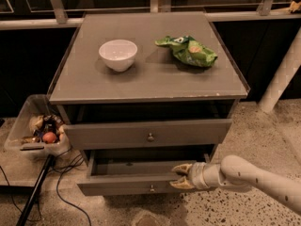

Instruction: Open middle drawer

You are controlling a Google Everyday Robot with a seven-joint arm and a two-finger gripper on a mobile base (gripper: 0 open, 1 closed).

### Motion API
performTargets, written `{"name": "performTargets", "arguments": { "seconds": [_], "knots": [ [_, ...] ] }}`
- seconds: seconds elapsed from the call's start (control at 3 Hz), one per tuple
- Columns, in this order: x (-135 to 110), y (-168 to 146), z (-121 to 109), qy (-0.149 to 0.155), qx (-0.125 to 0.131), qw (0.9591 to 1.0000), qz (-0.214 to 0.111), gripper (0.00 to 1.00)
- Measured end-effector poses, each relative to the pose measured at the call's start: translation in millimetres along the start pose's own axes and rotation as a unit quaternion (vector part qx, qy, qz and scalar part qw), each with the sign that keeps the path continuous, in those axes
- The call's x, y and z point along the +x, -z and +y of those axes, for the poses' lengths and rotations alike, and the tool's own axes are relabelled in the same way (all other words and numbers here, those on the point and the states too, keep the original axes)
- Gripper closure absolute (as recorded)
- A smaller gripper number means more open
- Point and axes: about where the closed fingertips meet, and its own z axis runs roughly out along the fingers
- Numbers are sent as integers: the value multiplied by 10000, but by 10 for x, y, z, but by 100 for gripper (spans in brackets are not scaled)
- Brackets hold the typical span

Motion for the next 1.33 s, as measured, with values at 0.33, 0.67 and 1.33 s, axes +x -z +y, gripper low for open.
{"name": "performTargets", "arguments": {
  "seconds": [0.33,0.67,1.33],
  "knots": [
    [-21,17,-3,0,0,10000,0,100],
    [-21,17,-3,0,0,10000,0,82],
    [-21,16,-2,0,-1,10000,-1,36]
  ]
}}
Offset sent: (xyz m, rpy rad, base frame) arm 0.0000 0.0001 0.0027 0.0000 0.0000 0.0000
